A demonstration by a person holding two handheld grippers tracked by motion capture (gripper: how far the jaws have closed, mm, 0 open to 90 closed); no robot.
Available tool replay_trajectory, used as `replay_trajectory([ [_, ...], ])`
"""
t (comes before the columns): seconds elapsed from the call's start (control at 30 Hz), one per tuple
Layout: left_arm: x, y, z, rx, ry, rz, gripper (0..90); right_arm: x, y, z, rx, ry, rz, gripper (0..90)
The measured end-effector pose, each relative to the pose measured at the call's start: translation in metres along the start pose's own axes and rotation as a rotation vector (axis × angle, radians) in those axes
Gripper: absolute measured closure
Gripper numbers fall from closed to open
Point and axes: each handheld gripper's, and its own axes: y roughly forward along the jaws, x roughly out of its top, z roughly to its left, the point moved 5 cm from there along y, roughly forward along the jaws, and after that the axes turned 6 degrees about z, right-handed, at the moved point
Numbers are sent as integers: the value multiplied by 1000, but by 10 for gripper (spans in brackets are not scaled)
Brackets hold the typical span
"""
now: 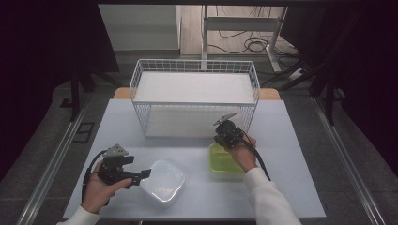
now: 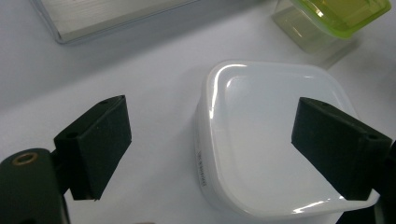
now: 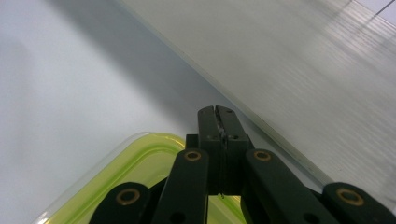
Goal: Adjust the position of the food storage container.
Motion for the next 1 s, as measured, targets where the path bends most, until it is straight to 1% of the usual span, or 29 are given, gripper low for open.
replay_trajectory([
  [0.07, 0, -1, 0, -2, -7, -1, 120, 0, -6, 0, -4, 5, -15, 896],
  [0.1, 0, -1, 0, -2, -7, -1, 121, 0, -6, 0, -4, 5, -15, 896],
  [0.13, 0, -2, 0, -1, -9, -3, 121, -1, -20, -1, -4, 16, -47, 896],
  [0.17, 0, -2, 0, -1, -7, -5, 121, -3, -26, -2, -7, 19, -59, 896],
  [0.23, 0, -3, 0, 0, -7, -6, 121, -13, -41, -6, -16, 41, -79, 896],
  [0.27, 0, -3, 0, 0, -8, -6, 121, -23, -49, -10, -30, 61, -79, 896],
  [0.3, 0, -3, 0, 0, -8, -6, 121, -29, -54, -13, -39, 73, -78, 896],
  [0.33, 0, -3, 0, 1, -8, -8, 121, -42, -61, -18, -52, 94, -75, 896],
  [0.37, 1, -4, -1, 1, -8, -7, 121, -50, -65, -22, -58, 117, -72, 896],
  [0.47, 2, -4, -3, -1, -4, -9, 121, -84, -76, -37, -77, 195, -57, 896],
  [0.53, 3, -4, -4, -2, -5, -7, 121, -107, -81, -45, -101, 246, -45, 896],
  [0.6, 3, -4, -4, -1, -7, -5, 121, -128, -82, -49, -97, 297, -36, 895],
  [0.63, 4, -3, -3, 1, -15, -3, 122, -138, -81, -50, -87, 324, -32, 895],
  [0.67, 4, -2, -3, 0, -19, 0, 122, -144, -80, -50, -79, 337, -26, 895],
  [0.7, 4, -1, -3, 2, -21, 4, 123, -150, -78, -49, -68, 345, -21, 895],
  [0.77, 4, 0, -3, 3, -17, 6, 123, -156, -73, -46, -51, 339, 8, 896],
  [0.83, 3, 0, -4, 1, -19, 7, 123, -154, -71, -41, -45, 319, 15, 896],
  [0.93, 3, -2, -3, 3, -19, 2, 123, -144, -67, -33, -37, 295, 13, 896],
  [1.0, 3, -3, -3, 3, -22, 0, 123, -142, -66, -32, -46, 287, 15, 896],
])
